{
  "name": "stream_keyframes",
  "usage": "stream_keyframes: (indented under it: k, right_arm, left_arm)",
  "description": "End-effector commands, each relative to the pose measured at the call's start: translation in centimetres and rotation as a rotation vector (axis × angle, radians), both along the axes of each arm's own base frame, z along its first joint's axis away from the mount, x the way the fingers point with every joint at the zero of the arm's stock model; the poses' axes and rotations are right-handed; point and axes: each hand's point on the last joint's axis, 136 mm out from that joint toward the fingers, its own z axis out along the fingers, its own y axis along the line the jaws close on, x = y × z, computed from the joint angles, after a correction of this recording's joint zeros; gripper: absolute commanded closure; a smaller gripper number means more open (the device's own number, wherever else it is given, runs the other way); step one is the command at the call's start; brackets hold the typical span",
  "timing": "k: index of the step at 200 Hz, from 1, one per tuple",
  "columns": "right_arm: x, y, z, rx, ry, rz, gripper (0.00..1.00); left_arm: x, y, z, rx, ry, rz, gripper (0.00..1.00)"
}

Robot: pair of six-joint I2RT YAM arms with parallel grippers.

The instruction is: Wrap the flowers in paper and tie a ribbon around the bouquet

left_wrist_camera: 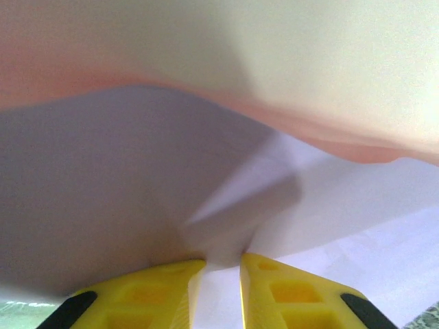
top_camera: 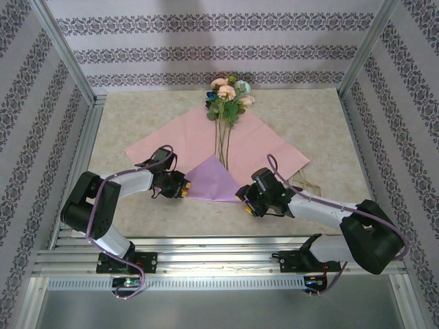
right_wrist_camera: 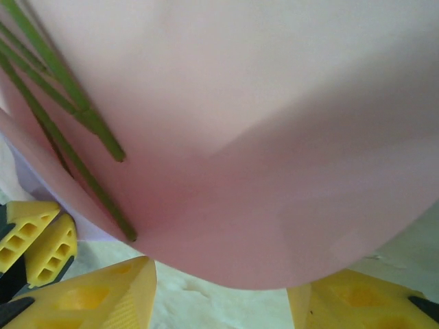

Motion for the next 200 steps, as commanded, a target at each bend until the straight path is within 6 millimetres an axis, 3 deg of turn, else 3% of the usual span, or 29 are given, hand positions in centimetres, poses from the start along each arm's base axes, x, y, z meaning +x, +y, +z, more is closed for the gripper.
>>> stream_keyframes:
  k: [1,35,60,75,92,118,160,187,200]
  right_arm:
    - [1.2,-0.2,0.3,0.035,-0.051,-0.06,0.45]
    - [3.3,-0.8,3.7,0.008,-0.158,-0.015,0.45]
    - [3.2,-0.6,6.1,-0.12,-0.194,0.244,0.46]
    - [3.0,-1.3,6.6,-0.228,-0.224,0.411,0.45]
    - [2.7,-1.4,5.8,-0.282,-0.236,0.622,0.45]
    - [1.4,-0.7,2.9,-0.295,-0.15,0.879,0.46]
    - [2.3,1.1,1.7,-0.285,-0.159,0.983,0.52]
    - [3.5,1.9,1.2,-0.284,-0.158,0.979,0.71]
    - [3.9,2.4,1.3,-0.271,-0.169,0.976,0.89]
  left_arm:
    - [-6.8,3.7,-5.4,0.15,0.287,0.119,0.77]
    - [-6.5,3.7,-5.0,0.15,0.28,0.121,0.77]
    - [-6.2,3.6,-4.8,0.149,0.277,0.111,0.77]
    - [-6.1,3.5,-4.8,0.15,0.276,0.106,0.77]
    - [-6.0,3.5,-4.7,0.151,0.272,0.103,0.77]
    - [-6.0,3.5,-4.6,0.152,0.272,0.1,0.78]
    - [-6.0,3.6,-4.5,0.16,0.268,0.097,0.78]
    - [-5.7,3.6,-4.2,0.16,0.254,0.092,0.78]
    - [-5.2,3.6,-3.5,0.169,0.235,0.076,0.76]
